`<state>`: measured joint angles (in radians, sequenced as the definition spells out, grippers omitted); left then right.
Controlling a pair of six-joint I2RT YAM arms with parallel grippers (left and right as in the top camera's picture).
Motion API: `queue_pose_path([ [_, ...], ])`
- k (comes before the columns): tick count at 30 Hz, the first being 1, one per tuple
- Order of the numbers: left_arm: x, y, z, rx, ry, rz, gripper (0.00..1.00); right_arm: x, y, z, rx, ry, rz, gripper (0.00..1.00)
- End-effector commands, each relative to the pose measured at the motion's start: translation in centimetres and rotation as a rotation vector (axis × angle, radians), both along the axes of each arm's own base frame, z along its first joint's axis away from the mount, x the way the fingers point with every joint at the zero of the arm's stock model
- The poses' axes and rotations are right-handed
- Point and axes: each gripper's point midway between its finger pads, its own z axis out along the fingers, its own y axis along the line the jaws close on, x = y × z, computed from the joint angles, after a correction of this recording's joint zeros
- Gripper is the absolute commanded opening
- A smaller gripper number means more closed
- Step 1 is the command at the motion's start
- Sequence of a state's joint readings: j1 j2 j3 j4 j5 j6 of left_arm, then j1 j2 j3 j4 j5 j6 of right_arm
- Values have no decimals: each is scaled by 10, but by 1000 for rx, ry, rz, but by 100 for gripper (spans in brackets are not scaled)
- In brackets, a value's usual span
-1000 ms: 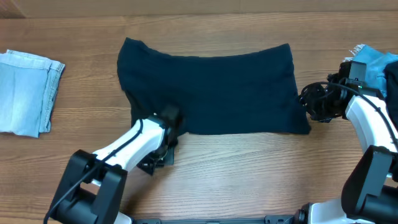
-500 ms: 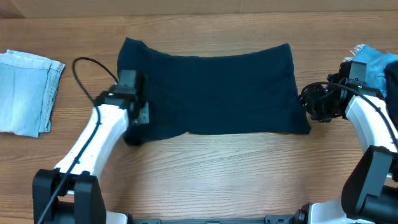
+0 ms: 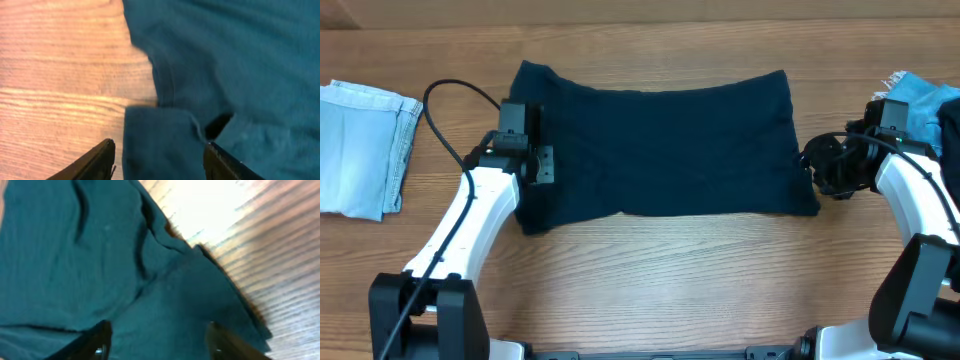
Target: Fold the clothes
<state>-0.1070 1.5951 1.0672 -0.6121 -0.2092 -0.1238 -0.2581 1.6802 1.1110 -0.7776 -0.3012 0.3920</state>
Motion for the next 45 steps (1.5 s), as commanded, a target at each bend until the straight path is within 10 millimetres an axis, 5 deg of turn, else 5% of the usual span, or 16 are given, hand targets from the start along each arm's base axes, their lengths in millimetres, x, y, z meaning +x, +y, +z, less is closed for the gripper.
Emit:
queue_pose_path([
  [1, -12, -25, -2, -157, 56, -46, 59, -4, -9, 5, -60, 18, -16, 70],
  [10, -91, -33, -42, -264, 348, 137, 63, -57, -13, -24, -103, 230, -58, 83],
  [20, -94, -31, -77, -277, 286, 189, 64, -53, 0, -33, -28, 195, -72, 85],
  [22, -88, -28, -77, -262, 258, 191, 57, -51, -1, -33, -27, 185, -72, 85],
  [27, -79, -20, -85, -218, 226, 202, 21, -48, -1, -32, -30, 172, -72, 85],
  [33, -89, -11, -99, -163, 285, 222, 4, -44, -2, -32, -34, 158, -72, 85],
  [39, -95, 4, -98, -97, 296, 252, 4, -52, 6, -37, -28, 181, -39, 74],
  [45, -95, 8, -98, -81, 295, 259, 4, -56, 10, -43, -13, 186, -37, 24],
])
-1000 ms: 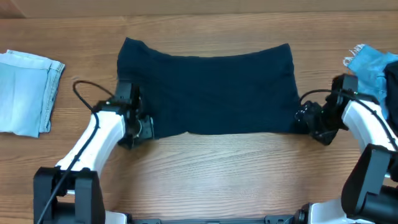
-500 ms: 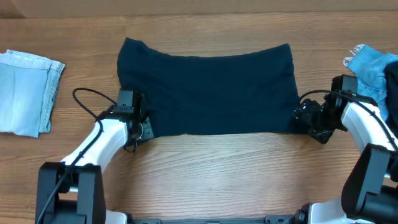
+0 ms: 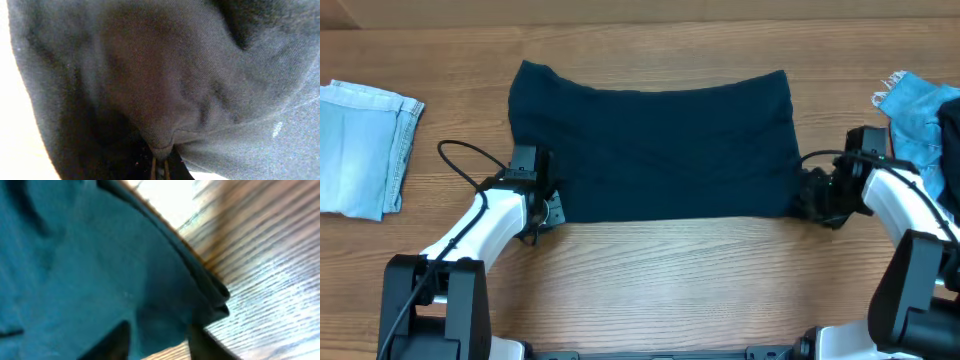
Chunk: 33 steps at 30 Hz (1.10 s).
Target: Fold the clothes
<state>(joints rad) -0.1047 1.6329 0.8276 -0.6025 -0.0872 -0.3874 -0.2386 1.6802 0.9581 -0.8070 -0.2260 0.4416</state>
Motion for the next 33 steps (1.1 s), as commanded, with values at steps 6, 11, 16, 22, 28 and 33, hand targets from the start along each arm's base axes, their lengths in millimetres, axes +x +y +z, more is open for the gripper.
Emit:
queue_pose_path([
  [6, -15, 23, -12, 107, 69, 29, 4, 3, -15, 1, -93, -17, -16, 19],
  [11, -16, 23, -12, 107, 70, 29, 5, -2, -19, -18, -119, -31, -71, 16],
  [16, -20, 28, -11, 129, 86, 32, 5, -11, -36, -33, -186, -31, -130, 13],
  [22, -28, 42, -11, 143, 119, 65, 6, -9, -76, -30, -255, -61, -220, 12],
  [28, -27, 45, -11, 144, 120, 43, 9, 36, -47, 1, -64, -236, -78, 30],
  [33, -30, 44, -11, 143, 134, 36, 11, 62, -9, 37, 157, -380, 14, 34],
])
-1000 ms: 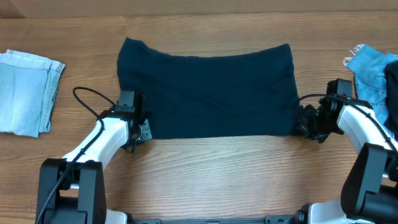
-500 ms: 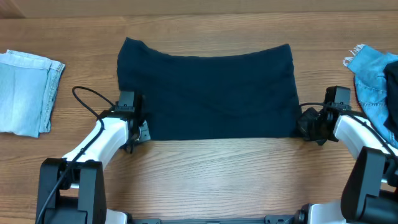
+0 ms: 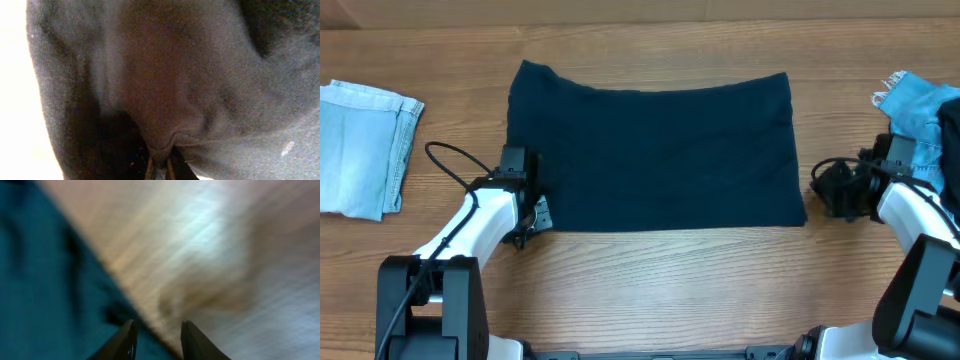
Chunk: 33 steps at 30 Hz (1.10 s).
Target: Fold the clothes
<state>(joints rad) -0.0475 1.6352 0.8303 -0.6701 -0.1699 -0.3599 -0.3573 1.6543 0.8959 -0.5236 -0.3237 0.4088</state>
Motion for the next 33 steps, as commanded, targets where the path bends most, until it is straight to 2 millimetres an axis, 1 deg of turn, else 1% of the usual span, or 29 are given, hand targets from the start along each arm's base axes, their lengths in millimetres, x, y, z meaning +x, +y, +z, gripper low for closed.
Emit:
queue_pose_path([
  [1, -15, 13, -11, 51, 69, -3, 14, 20, 34, 29, 157, -123, 116, 34],
  [3, -12, 12, -11, 43, 60, -3, 29, 23, 43, 30, 144, -144, 175, 35],
  [4, -11, 11, -11, 37, 56, -4, 41, 24, 46, 31, 136, -155, 197, 38],
  [5, -9, 8, -11, 24, 48, -8, 51, 26, 49, 32, 130, -166, 215, 41],
  [6, -7, 7, -11, 16, 45, -22, 57, 28, 53, 34, 126, -183, 245, 44],
  [7, -5, 6, -9, 14, 43, -24, 68, 29, 56, 35, 126, -195, 268, 47],
  [8, -3, 6, -5, 10, 42, -26, 76, 30, 60, 36, 129, -203, 280, 49],
  [10, 0, 5, 6, 8, 49, -28, 87, 31, 63, 36, 127, -205, 291, 52],
  [11, 2, 4, 12, -1, 48, -28, 89, 30, 63, 36, 128, -204, 292, 53],
  [12, 5, 2, 21, -9, 42, -29, 92, 31, 64, 36, 128, -205, 294, 54],
  [13, 11, 1, 36, -15, 21, -28, 95, 32, 64, 37, 126, -211, 294, 56],
  [15, 23, -3, 60, -35, -29, -28, 100, 33, 63, 38, 124, -216, 295, 57],
  [16, 31, -3, 74, -37, -65, -29, 100, 33, 63, 38, 124, -217, 295, 58],
  [17, 41, -3, 94, -38, -115, -30, 100, 34, 64, 39, 130, -220, 298, 59],
  [18, 48, -4, 108, -39, -152, -31, 100, 34, 64, 39, 129, -222, 298, 59],
  [20, 66, -4, 144, -40, -253, -37, 100, 37, 64, 42, 126, -236, 300, 60],
  [22, 85, -5, 175, -35, -339, -54, 100, 44, 64, 51, 129, -266, 310, 61],
  [25, 101, -5, 202, -30, -423, -69, 100, 58, 62, 70, 121, -315, 320, 62],
  [27, 117, -6, 219, -22, -501, -93, 100, 70, 59, 89, 106, -348, 324, 67],
  [29, 129, -12, 229, -41, -559, -136, 100, 80, 56, 106, 90, -380, 327, 67],
  [31, 142, -25, 238, -91, -621, -207, 100, 93, 50, 126, 53, -425, 324, 69],
  [32, 148, -30, 240, -113, -643, -223, 100, 100, 46, 136, 26, -448, 319, 70],
  [33, 151, -33, 240, -129, -652, -234, 100, 107, 41, 141, 2, -464, 312, 70],
])
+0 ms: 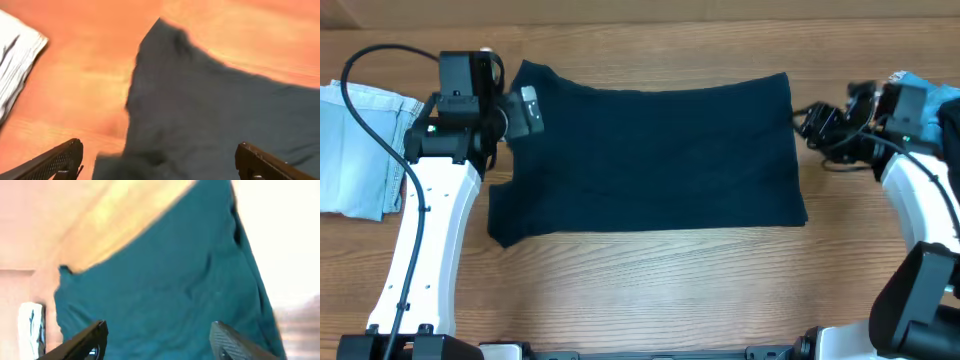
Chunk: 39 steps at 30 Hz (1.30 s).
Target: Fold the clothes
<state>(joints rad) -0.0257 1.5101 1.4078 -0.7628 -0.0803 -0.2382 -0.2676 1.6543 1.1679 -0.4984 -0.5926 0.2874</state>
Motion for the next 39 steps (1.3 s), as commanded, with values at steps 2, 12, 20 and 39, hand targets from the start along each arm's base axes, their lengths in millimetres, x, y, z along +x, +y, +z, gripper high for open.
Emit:
queue_pose_path([
  [2, 17, -23, 15, -49, -74, -129, 100, 33, -15, 33, -76, -107, -26, 72],
  [12, 19, -23, 13, 4, -70, -187, 100, 105, -32, 22, -202, -168, 103, 71],
  [20, 17, -26, -21, -13, 39, -197, 100, 162, -44, -24, -242, -256, 102, 72],
  [39, 23, -40, -58, -85, 127, -233, 100, 182, -24, -122, -313, -175, 101, 75],
])
